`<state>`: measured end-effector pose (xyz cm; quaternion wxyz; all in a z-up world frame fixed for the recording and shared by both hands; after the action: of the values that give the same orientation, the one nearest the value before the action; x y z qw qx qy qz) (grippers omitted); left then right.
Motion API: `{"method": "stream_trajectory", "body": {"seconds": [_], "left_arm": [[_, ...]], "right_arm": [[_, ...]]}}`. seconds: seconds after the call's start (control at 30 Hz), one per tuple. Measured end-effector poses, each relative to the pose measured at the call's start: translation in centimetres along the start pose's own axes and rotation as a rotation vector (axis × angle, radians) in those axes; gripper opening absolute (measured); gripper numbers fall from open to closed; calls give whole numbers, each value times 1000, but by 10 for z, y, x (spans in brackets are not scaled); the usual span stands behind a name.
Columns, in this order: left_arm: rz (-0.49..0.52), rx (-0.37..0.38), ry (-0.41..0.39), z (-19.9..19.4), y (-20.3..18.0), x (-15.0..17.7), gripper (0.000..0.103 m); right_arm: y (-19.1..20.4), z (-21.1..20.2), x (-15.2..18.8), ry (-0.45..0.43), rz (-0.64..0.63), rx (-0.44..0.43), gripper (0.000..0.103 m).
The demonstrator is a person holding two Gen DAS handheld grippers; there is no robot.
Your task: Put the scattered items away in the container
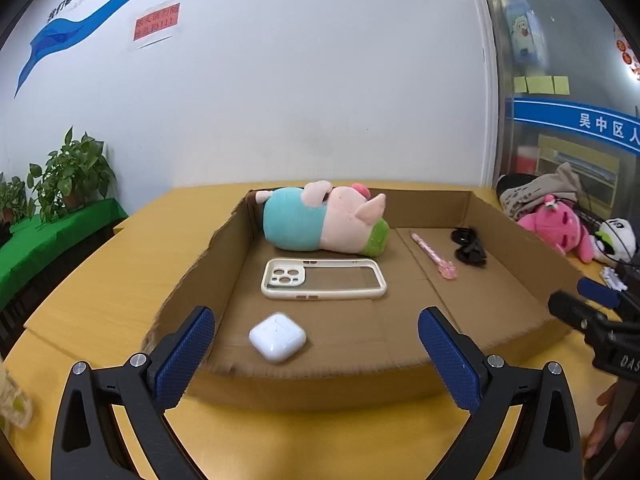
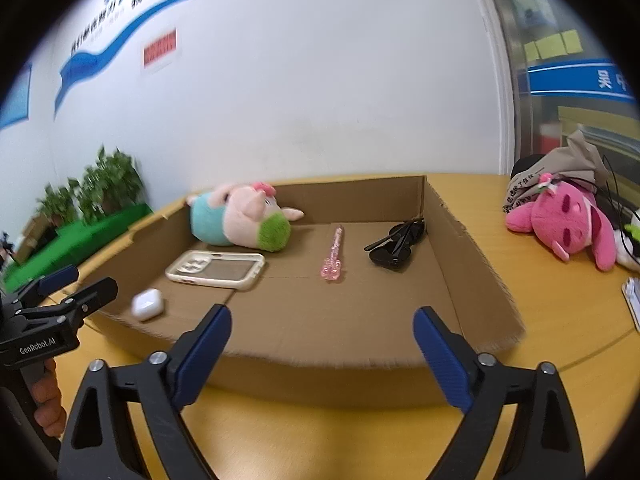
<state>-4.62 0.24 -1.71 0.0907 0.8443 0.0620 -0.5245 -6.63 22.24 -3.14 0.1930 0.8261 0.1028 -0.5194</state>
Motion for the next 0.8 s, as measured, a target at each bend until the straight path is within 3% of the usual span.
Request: {"method": "stream_trajectory", "body": {"seconds": [0.1,0.37,0.5,0.53,0.8], "left_arm": [[48,50,102,-13,4,26,103],[145,73,384,-4,37,110,103],[179,92,427,-1,35,129,103],[190,89,437,1,34,132,103],[236,158,436,4,27,132,103]], "right_arm": [[2,-12,27,98,-1,-19,103],[-13,-38,92,381,-15,-27,103],[-24,-36,126,514,-21,-23,103],[-24,-37,126,522,-63,8,103],[-24,-38,122,522,-46,-4,103]]}}
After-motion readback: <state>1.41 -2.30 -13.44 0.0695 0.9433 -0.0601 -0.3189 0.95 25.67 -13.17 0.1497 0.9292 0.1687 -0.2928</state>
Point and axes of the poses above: each gripper's, at about its wrist camera, not at the fingertips, and z roughly the way its jaws point, y to its left, x to its underside, the point moved 10 cm from there along z, roughly the way its jaws point, and after that the axes turned 13 degrees about -x, right-handed, at the moved point
